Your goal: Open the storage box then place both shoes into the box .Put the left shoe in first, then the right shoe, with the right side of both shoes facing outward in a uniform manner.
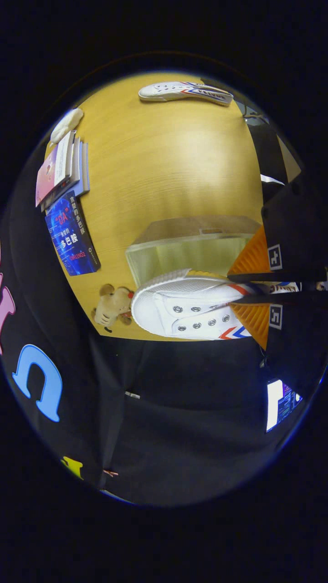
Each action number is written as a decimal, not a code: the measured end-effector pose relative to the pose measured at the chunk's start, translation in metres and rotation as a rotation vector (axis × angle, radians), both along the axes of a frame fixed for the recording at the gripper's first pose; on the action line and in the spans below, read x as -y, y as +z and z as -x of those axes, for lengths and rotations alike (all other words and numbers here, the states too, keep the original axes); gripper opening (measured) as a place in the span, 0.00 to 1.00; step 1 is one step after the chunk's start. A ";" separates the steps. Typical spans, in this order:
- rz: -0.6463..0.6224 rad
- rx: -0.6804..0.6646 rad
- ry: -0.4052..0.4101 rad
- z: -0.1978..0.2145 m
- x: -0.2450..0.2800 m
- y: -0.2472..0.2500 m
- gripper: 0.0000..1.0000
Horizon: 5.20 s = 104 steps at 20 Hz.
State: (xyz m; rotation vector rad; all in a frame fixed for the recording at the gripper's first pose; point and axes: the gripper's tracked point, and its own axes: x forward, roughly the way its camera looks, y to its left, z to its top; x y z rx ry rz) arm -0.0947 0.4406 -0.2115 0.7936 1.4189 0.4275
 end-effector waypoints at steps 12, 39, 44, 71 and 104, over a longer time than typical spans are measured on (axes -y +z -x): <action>0.047 -0.076 0.017 -0.004 -0.074 -0.062 0.12; 0.077 0.305 -0.151 -0.048 0.206 0.004 0.97; 0.309 0.286 -0.175 -0.024 0.327 -0.071 0.97; 0.318 0.013 -0.046 0.057 0.409 -0.255 0.58; 0.221 -0.035 -0.157 0.060 0.414 -0.244 0.14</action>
